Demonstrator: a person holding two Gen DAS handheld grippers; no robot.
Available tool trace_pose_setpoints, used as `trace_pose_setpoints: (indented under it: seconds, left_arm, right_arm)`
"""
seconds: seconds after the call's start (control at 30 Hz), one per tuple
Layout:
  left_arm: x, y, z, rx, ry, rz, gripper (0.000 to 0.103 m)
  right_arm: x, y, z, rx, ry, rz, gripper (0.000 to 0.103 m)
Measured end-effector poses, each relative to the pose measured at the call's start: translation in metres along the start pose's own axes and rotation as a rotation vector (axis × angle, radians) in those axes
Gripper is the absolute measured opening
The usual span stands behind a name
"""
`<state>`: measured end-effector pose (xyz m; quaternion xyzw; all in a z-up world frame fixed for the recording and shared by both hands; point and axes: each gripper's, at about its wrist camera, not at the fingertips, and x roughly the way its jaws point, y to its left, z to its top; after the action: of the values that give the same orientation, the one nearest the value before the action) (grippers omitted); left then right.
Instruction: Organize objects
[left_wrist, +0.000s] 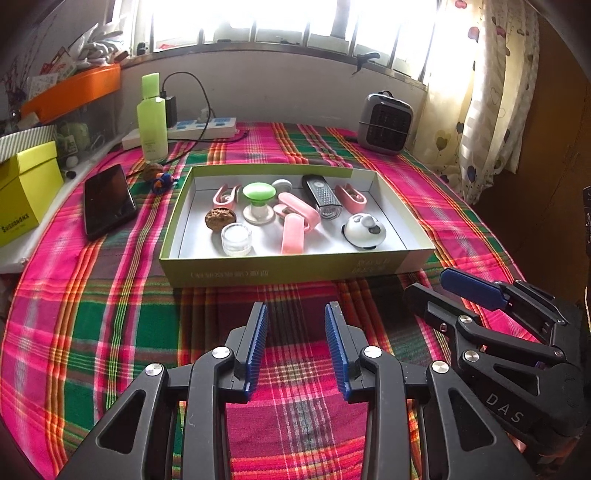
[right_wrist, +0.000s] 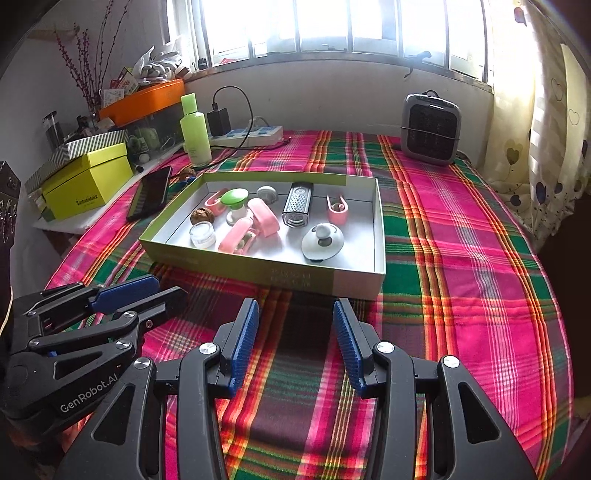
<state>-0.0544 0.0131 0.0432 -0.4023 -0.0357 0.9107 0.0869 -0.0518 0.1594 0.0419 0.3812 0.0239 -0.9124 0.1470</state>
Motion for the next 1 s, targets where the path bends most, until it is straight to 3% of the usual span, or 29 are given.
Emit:
trace_pose_setpoints:
  seconds: [0.57, 1.0]
  left_arm:
    - [-0.003, 0.001, -0.038, -0.011, 0.058, 0.024, 0.031]
    - [0.000, -0.003, -0.046, 0.001, 0.052, 0.046, 0.036]
  right_arm:
    - [-0.001, 0.004, -0.041, 0.011, 0.083, -0.012, 0.044]
    - [0.003, 0.006, -0.046, -0.001, 0.104, -0.037, 0.045]
